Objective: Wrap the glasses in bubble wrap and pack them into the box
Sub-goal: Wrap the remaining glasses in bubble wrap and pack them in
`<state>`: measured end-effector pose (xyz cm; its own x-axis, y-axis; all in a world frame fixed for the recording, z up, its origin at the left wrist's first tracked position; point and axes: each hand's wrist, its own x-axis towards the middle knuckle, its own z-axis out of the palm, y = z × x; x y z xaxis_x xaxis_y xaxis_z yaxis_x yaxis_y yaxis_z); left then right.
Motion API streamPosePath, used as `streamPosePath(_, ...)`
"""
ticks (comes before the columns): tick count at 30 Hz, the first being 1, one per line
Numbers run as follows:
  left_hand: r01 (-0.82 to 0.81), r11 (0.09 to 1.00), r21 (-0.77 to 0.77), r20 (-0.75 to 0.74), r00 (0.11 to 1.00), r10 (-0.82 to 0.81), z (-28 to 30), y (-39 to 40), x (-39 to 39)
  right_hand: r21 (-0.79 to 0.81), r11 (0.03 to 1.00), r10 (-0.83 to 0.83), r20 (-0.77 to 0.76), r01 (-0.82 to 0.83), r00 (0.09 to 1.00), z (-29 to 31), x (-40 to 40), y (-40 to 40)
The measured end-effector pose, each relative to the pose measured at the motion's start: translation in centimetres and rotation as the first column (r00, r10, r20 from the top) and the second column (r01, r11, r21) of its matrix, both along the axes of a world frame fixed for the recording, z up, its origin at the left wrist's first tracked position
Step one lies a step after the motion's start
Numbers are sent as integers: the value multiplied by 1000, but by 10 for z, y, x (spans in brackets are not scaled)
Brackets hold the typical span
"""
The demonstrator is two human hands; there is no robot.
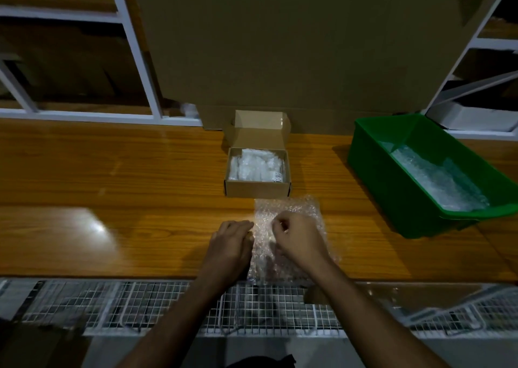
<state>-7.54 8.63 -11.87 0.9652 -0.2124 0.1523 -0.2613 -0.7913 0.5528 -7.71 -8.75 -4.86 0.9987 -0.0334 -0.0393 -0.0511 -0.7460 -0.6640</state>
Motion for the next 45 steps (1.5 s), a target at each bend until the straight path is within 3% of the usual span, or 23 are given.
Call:
streamPosePath(4, 133, 990, 38, 35, 990, -134, 12, -8, 3, 82, 944, -330, 195, 320, 924, 12, -13, -58)
streamPosePath(6, 203, 970, 136, 15, 978, -207, 13, -11, 6, 79, 895, -447, 128, 440, 885, 2, -7, -93)
streamPosePath(8, 232, 955, 186, -10, 972, -234, 11, -10, 7, 130, 891, -424, -102, 435, 900, -12, 1, -114)
streamPosePath(11, 244, 948, 206, 38, 966, -257, 3, -7, 6, 321, 886, -191, -402, 333, 895, -19, 6, -109)
streamPosePath(13, 242, 948, 207, 66, 963, -261, -1, -6, 7, 335, 899, -133, -406, 282, 904, -18, 7, -100)
streamPosePath(18, 243, 951, 191, 52, 965, -257, 3, -5, 5, 270, 918, -196, -329, 291, 924, -27, 7, -101)
streamPosePath(20, 214, 969, 123, 8, 976, -217, 5, -6, 3, 338, 912, -132, -292, 231, 947, -27, 6, -106)
streamPosePath(23, 61, 966, -253, -110, 990, -91, 14, -11, 0, 482, 871, -1, -190, 94, 982, -18, 3, -112)
streamPosePath(26, -157, 859, -487, -325, 946, -11, 27, -16, 5, 559, 829, 61, -101, 6, 993, -11, 2, -118)
streamPosePath(28, -232, 803, -549, -460, 886, -58, 35, -21, 8, 576, 816, 97, -69, -40, 993, -11, 4, -122)
streamPosePath(30, -351, 670, -654, -601, 779, -179, 43, -28, 11, 610, 789, 130, -49, -73, 990, -9, 4, -124)
streamPosePath(31, -419, 597, -684, -659, 705, -260, 46, -32, 13, 630, 771, 150, -37, -93, 988, -7, 4, -124)
streamPosePath(33, -435, 541, -720, -672, 632, -386, 49, -38, 20, 667, 738, 173, -37, -105, 984, -2, 2, -124)
streamPosePath(36, -375, 526, -763, -624, 640, -449, 51, -43, 26, 744, 664, 193, -72, -76, 979, 1, 2, -131)
streamPosePath(38, -423, 494, -760, -639, 622, -452, 52, -46, 25, 773, 633, 196, -102, -46, 975, 4, 1, -136)
streamPosePath(45, -563, 414, -715, -691, 481, -540, 49, -58, 10, 870, 491, 182, -144, 37, 973, 7, -4, -150)
